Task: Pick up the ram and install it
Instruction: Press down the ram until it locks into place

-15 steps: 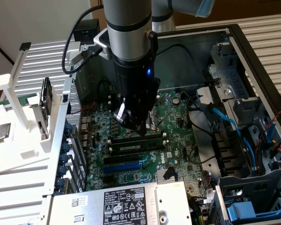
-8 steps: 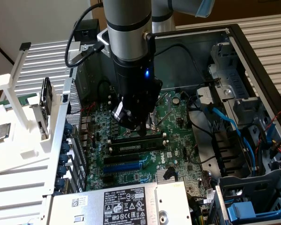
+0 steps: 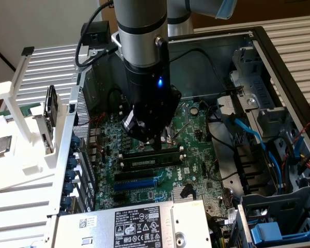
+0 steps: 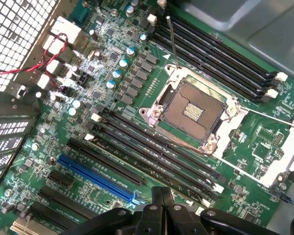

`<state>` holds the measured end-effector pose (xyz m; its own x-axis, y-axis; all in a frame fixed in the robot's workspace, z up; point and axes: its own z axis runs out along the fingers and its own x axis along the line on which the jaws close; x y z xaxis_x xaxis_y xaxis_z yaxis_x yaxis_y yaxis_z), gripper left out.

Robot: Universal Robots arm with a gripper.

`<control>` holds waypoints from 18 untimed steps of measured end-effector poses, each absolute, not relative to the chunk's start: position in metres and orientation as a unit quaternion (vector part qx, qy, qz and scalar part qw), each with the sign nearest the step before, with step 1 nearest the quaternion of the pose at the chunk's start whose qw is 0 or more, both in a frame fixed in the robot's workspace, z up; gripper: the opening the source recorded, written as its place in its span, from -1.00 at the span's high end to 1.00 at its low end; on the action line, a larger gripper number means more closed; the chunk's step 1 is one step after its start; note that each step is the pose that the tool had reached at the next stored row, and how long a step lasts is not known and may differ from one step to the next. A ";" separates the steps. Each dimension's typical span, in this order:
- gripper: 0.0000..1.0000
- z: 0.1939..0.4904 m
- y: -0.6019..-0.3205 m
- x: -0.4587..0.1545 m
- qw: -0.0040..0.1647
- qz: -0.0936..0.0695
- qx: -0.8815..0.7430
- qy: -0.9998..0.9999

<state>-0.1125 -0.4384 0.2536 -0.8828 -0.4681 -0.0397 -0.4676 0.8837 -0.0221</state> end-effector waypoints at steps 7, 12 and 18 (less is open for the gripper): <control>0.80 0.254 -0.438 -0.112 0.021 -0.007 -0.169 0.985; 0.80 0.254 -0.438 -0.112 0.021 -0.008 -0.127 0.992; 0.80 0.254 -0.438 -0.112 0.021 -0.009 -0.079 0.997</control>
